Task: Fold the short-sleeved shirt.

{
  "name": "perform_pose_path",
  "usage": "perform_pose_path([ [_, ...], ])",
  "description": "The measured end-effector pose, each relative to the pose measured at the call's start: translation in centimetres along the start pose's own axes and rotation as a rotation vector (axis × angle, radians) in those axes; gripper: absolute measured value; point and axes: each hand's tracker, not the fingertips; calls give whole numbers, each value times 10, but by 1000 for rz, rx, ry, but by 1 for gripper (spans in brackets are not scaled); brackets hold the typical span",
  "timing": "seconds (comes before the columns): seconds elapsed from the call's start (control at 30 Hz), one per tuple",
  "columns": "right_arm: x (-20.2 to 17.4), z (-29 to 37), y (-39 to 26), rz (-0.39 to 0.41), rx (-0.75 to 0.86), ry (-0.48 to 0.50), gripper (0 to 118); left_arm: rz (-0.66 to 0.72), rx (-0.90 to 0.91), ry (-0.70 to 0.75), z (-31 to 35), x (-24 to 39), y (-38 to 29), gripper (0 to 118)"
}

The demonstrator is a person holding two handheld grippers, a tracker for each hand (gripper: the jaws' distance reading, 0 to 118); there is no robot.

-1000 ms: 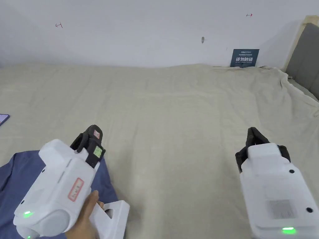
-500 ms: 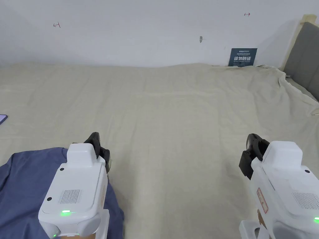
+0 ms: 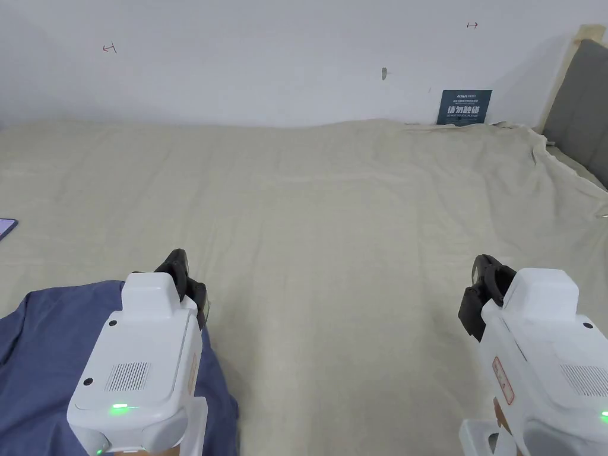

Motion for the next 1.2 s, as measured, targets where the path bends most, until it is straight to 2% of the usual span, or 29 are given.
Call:
perform_pose_path([
  [0.97,0,2,2,14,11,6,0,-7,3,-14,2,0,1,0],
  [1.2,-13,-3,6,24,21,28,0,-7,16,12,5,-13,5,0],
])
